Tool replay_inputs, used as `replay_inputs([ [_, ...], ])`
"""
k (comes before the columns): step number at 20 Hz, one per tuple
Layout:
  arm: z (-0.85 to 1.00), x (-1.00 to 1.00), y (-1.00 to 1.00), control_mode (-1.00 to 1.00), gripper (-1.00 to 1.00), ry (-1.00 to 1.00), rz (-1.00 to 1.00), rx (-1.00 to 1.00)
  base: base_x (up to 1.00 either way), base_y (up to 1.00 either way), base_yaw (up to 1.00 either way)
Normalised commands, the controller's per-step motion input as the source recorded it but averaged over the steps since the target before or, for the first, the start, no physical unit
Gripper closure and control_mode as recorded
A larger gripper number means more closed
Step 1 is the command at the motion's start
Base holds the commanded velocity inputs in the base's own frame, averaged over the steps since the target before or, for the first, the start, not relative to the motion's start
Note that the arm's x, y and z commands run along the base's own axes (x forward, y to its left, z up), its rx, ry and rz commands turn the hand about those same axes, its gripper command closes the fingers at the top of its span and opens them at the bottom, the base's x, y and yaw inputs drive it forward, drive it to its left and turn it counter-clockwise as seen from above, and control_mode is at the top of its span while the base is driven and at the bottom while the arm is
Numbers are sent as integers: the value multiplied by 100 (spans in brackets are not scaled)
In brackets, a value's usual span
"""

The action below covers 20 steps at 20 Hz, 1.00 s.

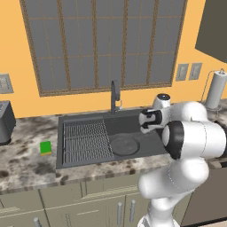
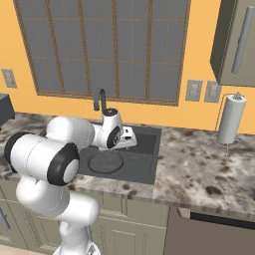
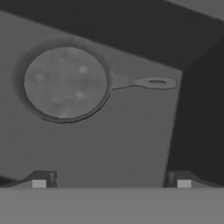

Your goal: Pick the pan and sponge and place them into the sink. Then turn on the water.

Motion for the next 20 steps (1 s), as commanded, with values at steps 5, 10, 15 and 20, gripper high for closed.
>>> replay_inputs([
  [5,30,-18,-1,-100,-100,-1,-19,9,0,0,0],
  [10,35,-19,4,-100,-100,2,-14,7,0,0,0],
  [15,27,-21,34,-100,-100,11,-6,1,0,0,0],
  [20,24,-14,60,-100,-100,14,0,0,0,0,0],
])
